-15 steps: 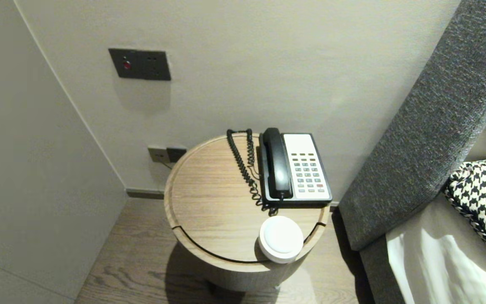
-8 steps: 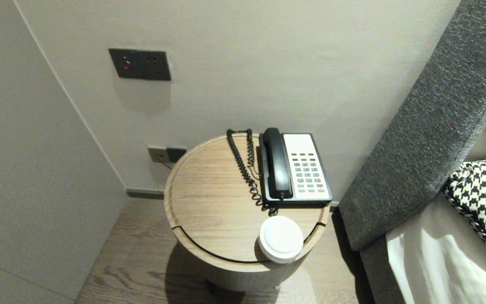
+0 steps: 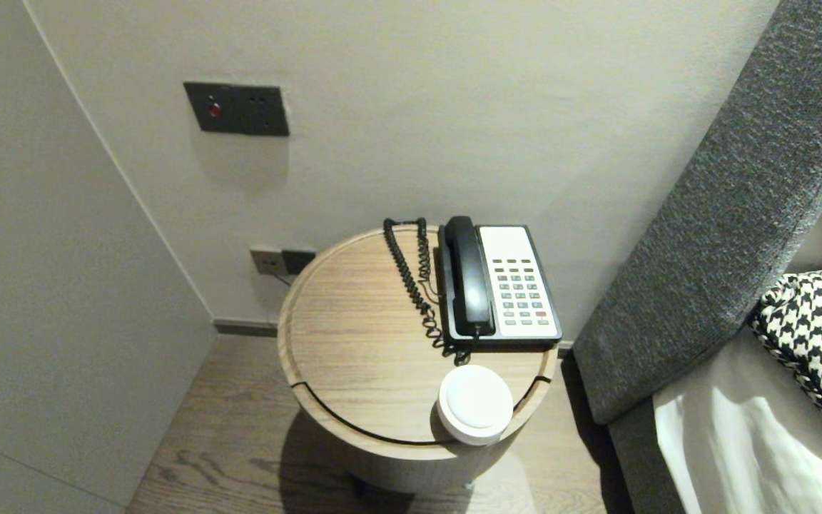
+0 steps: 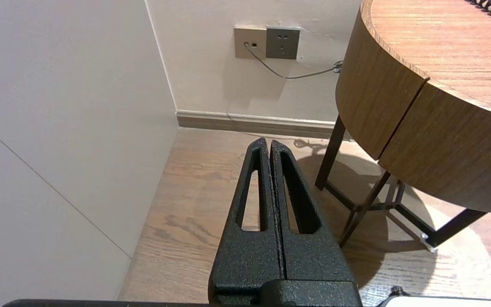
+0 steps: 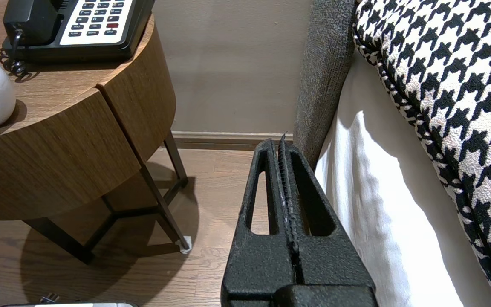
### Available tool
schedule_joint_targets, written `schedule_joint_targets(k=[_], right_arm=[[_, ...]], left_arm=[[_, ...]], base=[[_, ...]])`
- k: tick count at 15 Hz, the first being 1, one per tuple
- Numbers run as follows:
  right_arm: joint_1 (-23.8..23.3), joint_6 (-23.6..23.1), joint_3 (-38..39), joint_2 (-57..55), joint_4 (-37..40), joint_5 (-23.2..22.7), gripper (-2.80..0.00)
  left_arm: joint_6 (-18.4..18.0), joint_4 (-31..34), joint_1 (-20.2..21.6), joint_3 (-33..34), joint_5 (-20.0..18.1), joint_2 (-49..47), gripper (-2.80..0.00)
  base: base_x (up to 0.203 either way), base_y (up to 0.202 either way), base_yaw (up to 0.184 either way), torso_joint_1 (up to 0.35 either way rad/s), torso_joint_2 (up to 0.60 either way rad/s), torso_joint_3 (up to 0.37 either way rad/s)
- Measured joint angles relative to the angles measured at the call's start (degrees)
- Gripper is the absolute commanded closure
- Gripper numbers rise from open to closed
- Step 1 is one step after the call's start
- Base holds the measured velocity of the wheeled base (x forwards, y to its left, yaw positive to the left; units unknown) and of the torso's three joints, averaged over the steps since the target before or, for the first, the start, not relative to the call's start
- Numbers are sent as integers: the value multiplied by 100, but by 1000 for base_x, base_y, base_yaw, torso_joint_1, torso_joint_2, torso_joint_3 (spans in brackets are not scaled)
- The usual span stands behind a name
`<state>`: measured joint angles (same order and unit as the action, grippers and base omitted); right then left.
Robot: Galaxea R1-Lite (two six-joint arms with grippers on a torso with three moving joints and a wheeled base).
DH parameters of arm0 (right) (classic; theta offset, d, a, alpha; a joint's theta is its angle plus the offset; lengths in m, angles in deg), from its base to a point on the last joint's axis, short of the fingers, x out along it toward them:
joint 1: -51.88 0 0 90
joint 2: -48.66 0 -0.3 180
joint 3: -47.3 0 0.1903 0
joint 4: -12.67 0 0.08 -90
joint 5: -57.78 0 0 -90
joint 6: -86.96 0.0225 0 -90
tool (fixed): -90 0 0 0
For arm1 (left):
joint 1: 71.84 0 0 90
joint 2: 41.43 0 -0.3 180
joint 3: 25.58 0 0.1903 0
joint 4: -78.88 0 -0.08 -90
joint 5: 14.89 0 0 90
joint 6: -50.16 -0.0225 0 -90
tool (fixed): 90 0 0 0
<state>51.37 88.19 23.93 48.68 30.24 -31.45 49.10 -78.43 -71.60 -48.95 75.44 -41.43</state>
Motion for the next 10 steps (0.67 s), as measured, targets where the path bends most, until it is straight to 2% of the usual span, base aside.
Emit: schedule_joint_targets(k=[10], right_arm=[[-1, 6, 0, -7, -10, 0, 0]], left_arm=[[2, -1, 0, 0, -1, 0, 0]], base=[[0, 0, 0, 0, 0, 0]])
